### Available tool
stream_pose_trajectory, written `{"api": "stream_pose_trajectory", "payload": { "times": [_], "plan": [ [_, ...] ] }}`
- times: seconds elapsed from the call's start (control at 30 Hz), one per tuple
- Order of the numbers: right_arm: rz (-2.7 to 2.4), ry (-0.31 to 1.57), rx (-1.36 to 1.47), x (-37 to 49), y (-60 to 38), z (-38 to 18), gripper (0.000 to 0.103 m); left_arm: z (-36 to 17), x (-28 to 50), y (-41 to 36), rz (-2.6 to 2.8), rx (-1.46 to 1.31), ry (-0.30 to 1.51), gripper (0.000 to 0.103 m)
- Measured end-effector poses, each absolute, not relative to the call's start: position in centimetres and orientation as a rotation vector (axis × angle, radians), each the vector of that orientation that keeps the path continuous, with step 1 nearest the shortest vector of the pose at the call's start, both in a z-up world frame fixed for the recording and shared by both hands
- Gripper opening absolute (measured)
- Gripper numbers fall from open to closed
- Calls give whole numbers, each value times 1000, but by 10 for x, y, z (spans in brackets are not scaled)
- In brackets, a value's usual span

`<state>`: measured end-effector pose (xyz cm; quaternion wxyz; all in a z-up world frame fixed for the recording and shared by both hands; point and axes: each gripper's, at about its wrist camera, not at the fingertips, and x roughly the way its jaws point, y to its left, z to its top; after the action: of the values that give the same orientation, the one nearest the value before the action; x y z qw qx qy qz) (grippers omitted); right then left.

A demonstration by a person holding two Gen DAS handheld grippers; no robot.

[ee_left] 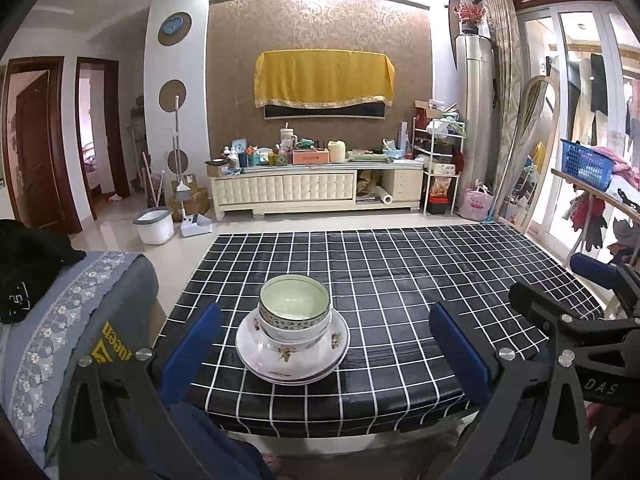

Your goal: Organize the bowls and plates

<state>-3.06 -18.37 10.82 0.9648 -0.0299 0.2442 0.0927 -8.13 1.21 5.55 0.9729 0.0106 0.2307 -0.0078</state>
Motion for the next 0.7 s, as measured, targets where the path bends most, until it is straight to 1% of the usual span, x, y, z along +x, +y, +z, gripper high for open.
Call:
{"api": "stream_pose_trajectory", "payload": {
  "times": [0.7],
  "plan": [
    [191,499,-62,-31,-184,108,103,54,-82,15,-12,25,466,103]
  ]
}}
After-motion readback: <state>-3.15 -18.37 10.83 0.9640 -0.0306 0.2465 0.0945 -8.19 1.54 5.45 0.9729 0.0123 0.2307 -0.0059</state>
